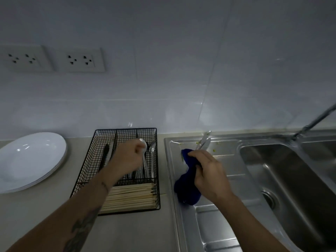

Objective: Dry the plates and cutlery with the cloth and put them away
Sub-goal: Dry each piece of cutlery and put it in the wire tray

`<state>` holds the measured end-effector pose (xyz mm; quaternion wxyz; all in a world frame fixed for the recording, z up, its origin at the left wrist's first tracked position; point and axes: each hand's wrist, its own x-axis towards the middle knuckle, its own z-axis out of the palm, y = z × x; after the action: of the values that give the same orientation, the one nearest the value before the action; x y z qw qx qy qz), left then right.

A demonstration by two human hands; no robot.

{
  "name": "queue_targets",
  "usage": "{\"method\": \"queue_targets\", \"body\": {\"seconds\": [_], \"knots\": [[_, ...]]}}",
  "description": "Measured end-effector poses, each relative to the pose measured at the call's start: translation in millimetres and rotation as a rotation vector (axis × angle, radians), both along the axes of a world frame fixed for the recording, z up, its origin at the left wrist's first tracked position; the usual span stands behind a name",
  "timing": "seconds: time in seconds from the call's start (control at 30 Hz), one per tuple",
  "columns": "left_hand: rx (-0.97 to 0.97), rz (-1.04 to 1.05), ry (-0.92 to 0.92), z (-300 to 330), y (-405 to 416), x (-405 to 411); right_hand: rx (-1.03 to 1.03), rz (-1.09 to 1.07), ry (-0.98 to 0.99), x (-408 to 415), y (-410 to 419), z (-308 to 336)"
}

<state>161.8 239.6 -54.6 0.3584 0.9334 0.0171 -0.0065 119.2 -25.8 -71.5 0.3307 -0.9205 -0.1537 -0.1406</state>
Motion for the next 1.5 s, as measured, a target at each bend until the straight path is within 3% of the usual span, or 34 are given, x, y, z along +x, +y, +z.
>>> {"method": "queue_targets", "body": {"seconds": [0.1,0.2,0.33,0.43,0.53,0.6,0.77,0.9,1.0,1.3,1.5], "knots": [[-0.096,-0.261,0.174,-1,-67,-36,0.022,-0.04,-0.032,-11,-8,15],[-0.135,-0.362,0.234,-10,-129,-64,0.059,-0.067,-0.069,-19,-18,29],[-0.254,-0.284,0.193,-20,-170,-74,-0.008,-0.122,-0.053,-27,-48,30],[-0.31,-0.25,0.085,-22,-183,-72,-0.06,-0.165,0.09,-33,-79,22],[-0.356,-0.173,0.001,-21,-202,-70,0.241,0.006,0.434,-42,-102,13],[-0.45,-0.126,0.046,-21,-216,-68,0.442,0.069,0.544,-49,-112,3],[-0.523,-0.131,0.211,-29,-238,-61,0.365,-0.113,0.481,-48,-138,-24],[-0.273,0.061,0.146,-46,-235,-54,0.218,-0.199,0.512,-42,-165,-35],[-0.119,0.098,0.152,-61,-231,-49,0.22,-0.181,0.535,-36,-179,-32],[0.358,-0.084,0.054,-86,-236,-33,0.203,-0.124,0.681,-6,-193,-27],[0.491,-0.151,0.07,-90,-239,-23,0.345,-0.285,0.777,4,-198,-30]]}}
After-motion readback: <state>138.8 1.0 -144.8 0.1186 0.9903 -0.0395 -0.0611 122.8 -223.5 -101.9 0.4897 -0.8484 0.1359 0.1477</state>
